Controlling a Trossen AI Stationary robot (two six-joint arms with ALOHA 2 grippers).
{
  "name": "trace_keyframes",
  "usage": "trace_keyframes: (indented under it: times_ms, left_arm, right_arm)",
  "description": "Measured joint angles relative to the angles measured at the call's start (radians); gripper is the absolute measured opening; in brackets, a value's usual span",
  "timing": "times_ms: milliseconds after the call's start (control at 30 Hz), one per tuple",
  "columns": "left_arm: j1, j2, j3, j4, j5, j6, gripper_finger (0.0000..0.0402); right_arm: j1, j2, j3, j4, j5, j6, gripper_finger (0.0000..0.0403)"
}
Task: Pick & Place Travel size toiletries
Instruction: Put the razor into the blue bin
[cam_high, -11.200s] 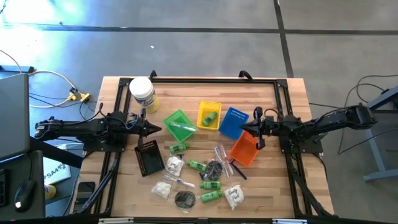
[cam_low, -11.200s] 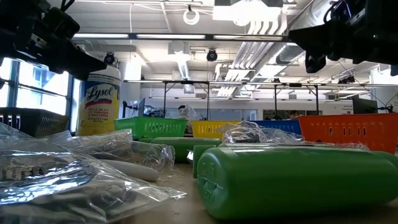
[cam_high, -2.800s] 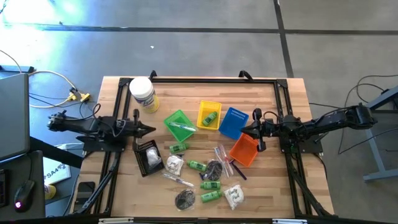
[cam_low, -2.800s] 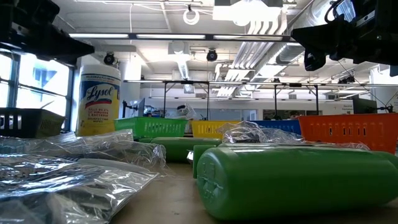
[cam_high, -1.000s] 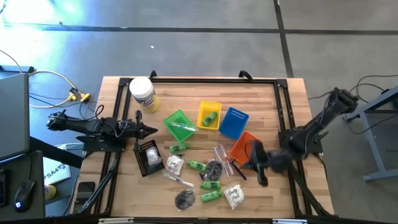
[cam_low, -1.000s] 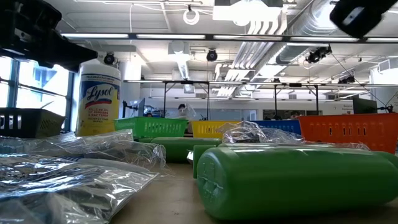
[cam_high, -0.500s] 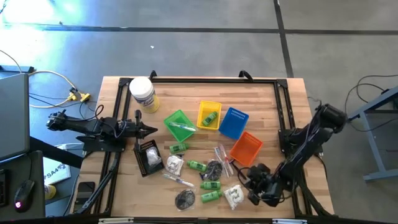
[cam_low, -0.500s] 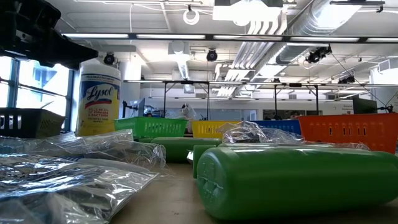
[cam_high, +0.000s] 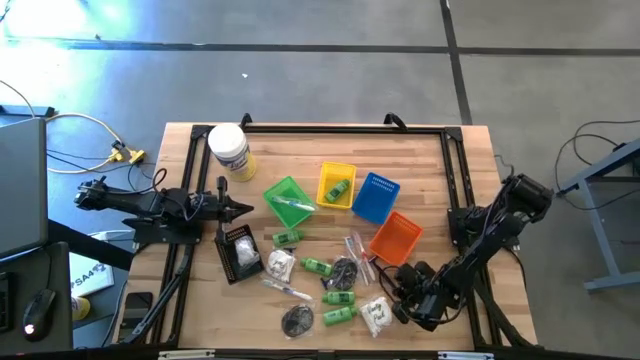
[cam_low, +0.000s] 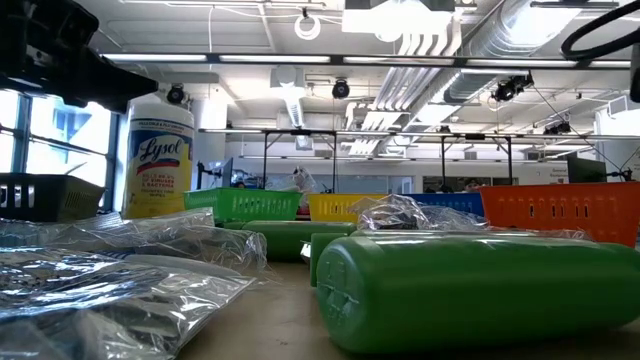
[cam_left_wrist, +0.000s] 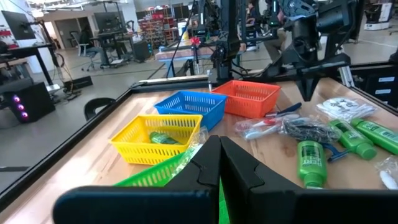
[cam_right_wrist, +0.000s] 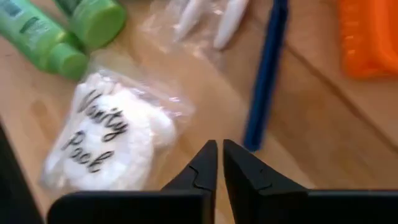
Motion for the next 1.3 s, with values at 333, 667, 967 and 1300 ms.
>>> trace_keyframes:
  times_ms: [333,667,967,1300]
  left_arm:
    - [0.000,0.000,0.000,-0.009,0.000,-0.049,0.0000]
    - [0.000,0.000,0.000,-0.017,0.000,-0.049,0.0000]
    - [0.000,0.000,0.001,-0.026,0.000,-0.047,0.0000]
    - [0.000,0.000,0.001,-0.027,0.000,-0.046,0.0000]
  right_arm:
    - [-0.047,0.000,0.084,-0.203,-0.095,-0.014,0.0185]
    - [-0.092,0.000,0.093,-0.230,-0.024,-0.018,0.0215]
    - [-0.091,0.037,0.093,-0.191,-0.028,-0.019,0.0199]
    - [-0.090,0.112,0.098,-0.175,-0.052,-0.012,0.0182]
